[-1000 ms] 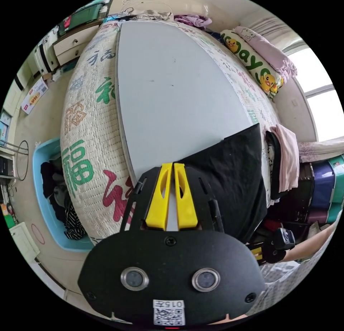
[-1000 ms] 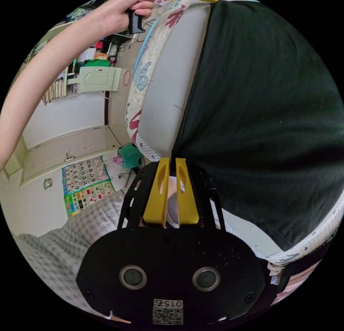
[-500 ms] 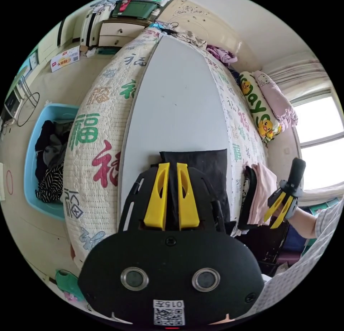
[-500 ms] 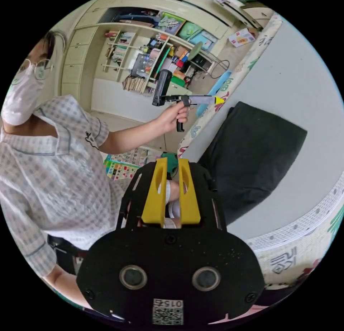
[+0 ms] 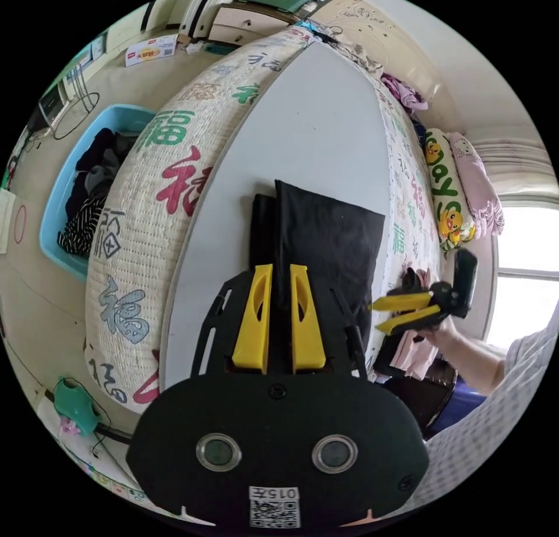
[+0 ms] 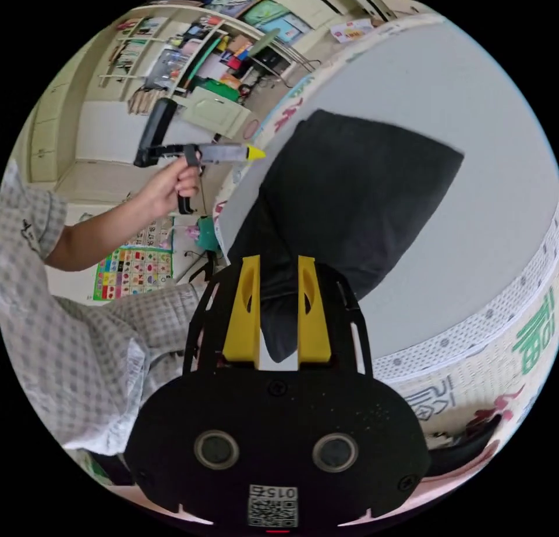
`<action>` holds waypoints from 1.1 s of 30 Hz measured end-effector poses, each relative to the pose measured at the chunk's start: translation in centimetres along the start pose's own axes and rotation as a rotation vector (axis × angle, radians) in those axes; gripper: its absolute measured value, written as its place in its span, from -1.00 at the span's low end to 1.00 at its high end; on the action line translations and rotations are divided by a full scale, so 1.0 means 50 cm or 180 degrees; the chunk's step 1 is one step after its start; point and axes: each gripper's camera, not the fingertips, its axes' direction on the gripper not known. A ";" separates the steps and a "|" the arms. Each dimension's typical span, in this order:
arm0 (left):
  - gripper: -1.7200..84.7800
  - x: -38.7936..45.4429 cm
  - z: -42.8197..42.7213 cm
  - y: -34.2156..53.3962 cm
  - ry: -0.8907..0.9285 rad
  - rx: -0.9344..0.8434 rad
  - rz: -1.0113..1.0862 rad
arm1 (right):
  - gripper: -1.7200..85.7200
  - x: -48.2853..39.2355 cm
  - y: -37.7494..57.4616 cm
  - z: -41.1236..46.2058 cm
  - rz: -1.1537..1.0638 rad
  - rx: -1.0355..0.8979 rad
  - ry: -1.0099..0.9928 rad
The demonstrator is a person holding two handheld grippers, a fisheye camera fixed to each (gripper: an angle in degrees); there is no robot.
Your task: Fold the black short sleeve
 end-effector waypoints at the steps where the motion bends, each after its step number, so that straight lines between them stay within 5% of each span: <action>1: -0.81 -0.006 0.007 -0.020 0.0035 0.0104 -0.0007 | -0.73 0.000 0.004 0.032 0.0131 -0.0022 0.0065; 7: -0.79 -0.021 0.086 -0.132 -0.0101 0.0193 0.0158 | -0.87 -0.016 -0.001 0.123 0.0580 -0.0075 0.0739; 19: -0.97 -0.082 0.115 -0.170 0.0088 0.0219 0.0430 | -0.94 -0.223 -0.073 0.253 0.0105 0.0076 0.0362; 24: -0.84 -0.108 0.153 -0.181 0.0715 0.0008 0.0371 | -0.95 -0.176 -0.119 0.333 0.0371 -0.0157 0.0318; 33: -0.81 -0.061 0.219 -0.207 0.0695 -0.0231 0.0623 | -0.94 -0.103 -0.120 0.305 0.0618 -0.0221 0.0458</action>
